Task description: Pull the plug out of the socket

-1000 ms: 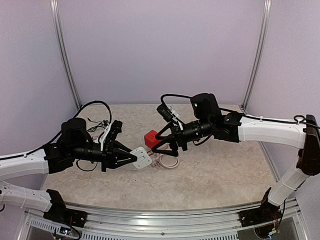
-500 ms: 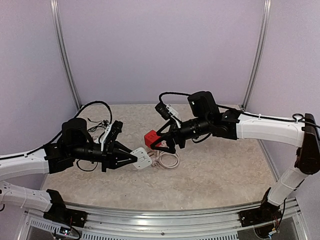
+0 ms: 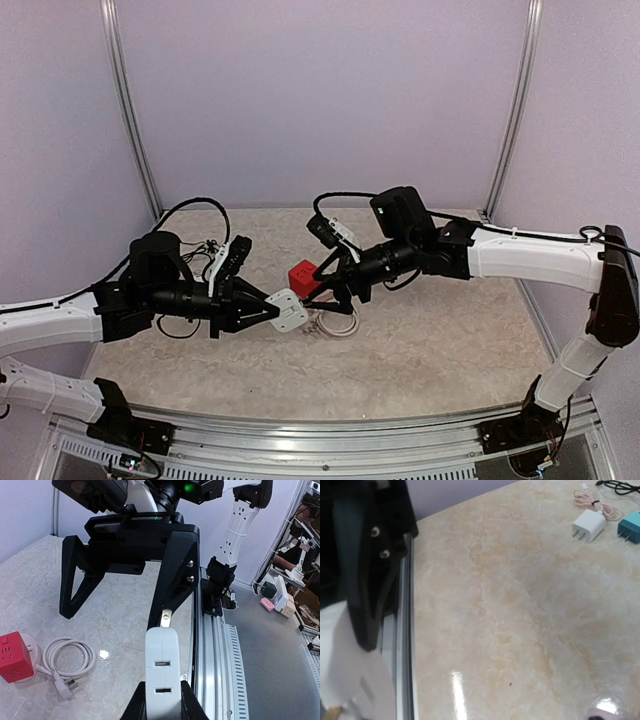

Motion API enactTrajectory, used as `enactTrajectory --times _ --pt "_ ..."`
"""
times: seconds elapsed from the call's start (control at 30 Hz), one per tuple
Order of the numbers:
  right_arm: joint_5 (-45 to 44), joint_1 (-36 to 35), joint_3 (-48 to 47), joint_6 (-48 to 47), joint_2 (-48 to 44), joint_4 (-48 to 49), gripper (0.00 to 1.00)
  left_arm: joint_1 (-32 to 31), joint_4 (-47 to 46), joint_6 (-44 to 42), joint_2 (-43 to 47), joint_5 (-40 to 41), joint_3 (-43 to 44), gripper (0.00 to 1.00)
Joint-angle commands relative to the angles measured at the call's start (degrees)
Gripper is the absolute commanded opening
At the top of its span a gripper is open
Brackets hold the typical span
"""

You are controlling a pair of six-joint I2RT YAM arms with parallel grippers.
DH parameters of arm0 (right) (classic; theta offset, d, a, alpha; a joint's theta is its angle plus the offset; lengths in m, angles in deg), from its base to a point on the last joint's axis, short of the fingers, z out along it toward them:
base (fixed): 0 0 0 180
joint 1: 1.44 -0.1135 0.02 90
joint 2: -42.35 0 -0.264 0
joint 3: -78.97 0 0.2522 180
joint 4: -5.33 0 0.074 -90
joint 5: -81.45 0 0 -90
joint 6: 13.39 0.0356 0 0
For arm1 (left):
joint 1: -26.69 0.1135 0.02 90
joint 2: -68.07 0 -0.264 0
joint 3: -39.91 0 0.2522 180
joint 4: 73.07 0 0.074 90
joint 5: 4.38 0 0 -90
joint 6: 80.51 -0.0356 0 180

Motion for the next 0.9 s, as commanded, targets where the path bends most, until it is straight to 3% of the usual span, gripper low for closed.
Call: enactTrajectory --times 0.0,0.87 --pt "2.06 -0.82 -1.95 -1.21 0.96 -1.61 0.92 -0.19 0.66 -0.29 -1.19 1.88 2.13 0.00" --pt "3.44 -2.22 -2.58 -1.05 2.93 -1.12 0.89 1.40 -0.76 0.54 -1.17 -1.50 1.62 0.00"
